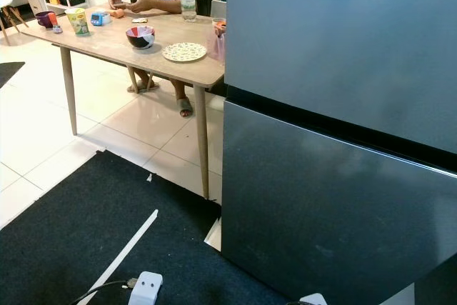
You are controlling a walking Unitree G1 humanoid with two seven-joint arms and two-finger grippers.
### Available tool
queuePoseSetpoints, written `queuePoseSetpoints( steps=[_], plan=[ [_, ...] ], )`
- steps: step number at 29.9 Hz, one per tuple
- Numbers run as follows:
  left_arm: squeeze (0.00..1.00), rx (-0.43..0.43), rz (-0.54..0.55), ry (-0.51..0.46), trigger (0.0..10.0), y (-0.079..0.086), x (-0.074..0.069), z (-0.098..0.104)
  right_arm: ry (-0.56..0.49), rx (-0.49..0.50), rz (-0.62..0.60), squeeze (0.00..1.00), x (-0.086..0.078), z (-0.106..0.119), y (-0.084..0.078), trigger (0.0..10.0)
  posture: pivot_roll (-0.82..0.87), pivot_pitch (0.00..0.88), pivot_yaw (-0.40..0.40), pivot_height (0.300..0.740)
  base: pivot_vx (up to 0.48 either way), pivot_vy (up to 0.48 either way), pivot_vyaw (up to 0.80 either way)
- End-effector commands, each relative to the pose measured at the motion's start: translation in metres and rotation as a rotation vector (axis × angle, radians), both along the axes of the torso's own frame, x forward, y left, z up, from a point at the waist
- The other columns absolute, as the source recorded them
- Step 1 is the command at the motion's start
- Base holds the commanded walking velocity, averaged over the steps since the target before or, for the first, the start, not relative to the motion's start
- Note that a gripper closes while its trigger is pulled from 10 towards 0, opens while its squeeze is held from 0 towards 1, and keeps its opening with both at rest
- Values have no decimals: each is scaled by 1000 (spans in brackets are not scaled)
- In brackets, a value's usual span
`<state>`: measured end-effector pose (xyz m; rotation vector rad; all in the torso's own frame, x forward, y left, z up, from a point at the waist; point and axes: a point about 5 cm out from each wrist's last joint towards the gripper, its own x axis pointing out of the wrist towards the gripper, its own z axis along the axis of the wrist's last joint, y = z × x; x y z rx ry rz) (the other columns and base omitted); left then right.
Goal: Restocking fridge
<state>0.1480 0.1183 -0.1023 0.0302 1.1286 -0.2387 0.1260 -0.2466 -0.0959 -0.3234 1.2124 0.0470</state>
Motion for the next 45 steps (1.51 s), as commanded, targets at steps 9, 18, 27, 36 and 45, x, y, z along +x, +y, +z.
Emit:
queuePoseSetpoints(
  steps=[9,18,27,36,45],
  plan=[
    [0,16,-47,2,10000,-7,-4,-1,-158,185,125,0,56,19,27,10000,28,0,33,740,0,0,0],
    [0,71,-11,41,10000,97,-18,3,-340,497,361,0,93,46,59,10000,16,34,29,740,0,0,0],
    [0,51,-25,32,10000,87,-21,0,-448,758,605,0,121,83,92,10000,17,17,18,740,0,0,0],
    [0,41,-45,34,10000,81,-22,-1,-475,995,947,0,125,131,131,10000,8,0,6,740,0,0,0],
    [0,36,-33,42,10000,76,-25,-3,-887,1321,953,0,156,241,163,10000,3,0,1,740,0,0,0]
  ],
)
